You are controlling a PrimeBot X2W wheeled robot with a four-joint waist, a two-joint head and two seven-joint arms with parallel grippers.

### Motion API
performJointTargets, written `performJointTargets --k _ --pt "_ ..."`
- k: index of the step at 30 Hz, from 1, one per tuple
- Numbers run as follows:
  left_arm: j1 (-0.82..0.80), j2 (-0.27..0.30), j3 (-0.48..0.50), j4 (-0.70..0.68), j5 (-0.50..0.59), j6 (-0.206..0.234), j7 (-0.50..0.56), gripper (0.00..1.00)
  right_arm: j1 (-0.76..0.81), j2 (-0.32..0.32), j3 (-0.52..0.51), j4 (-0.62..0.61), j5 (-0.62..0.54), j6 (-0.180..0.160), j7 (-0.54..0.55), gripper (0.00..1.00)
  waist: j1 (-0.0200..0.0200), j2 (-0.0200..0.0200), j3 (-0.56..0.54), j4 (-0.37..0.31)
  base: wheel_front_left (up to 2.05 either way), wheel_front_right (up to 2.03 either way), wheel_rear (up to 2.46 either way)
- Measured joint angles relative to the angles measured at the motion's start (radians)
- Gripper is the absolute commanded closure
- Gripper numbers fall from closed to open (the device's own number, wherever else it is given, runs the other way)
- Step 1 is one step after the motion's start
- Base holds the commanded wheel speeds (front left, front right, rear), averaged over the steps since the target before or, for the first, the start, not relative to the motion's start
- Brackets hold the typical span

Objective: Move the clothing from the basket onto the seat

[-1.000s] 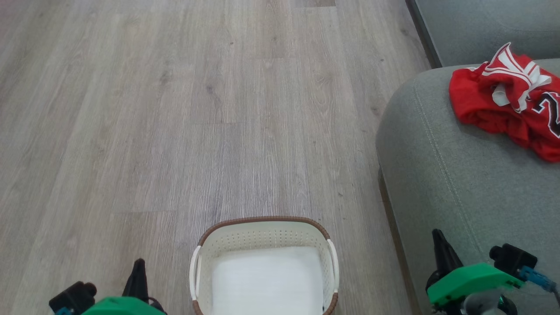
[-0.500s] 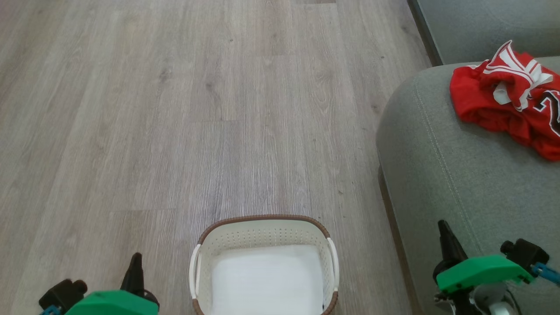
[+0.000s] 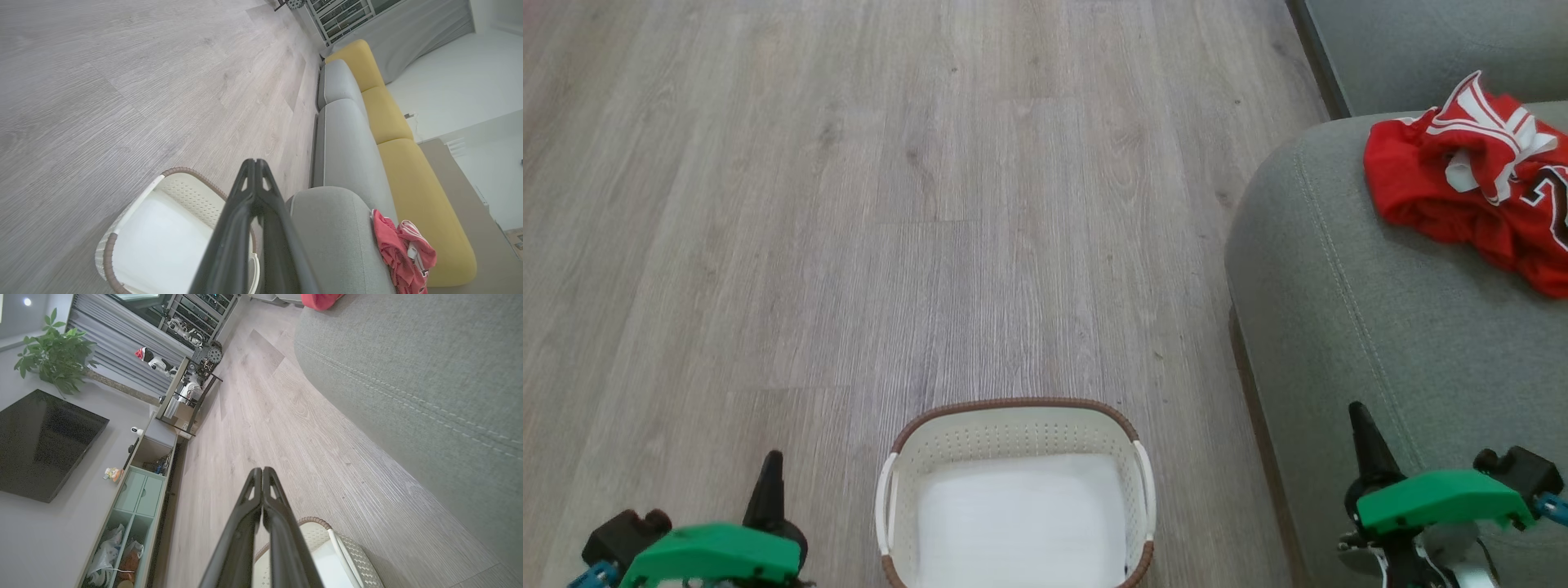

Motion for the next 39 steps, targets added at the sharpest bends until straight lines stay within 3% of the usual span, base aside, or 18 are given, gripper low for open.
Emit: performJointTargets --k 39 --pt "-0.089 -0.028 0.098 -0.005 -0.389 -0.093 0.108 1.00 -0.011 0.003 -0.067 -0.077 0.430 0.000 0.114 1.00 0.0000 0.0000 0.021 0.000 0.00 0.00 0.00"
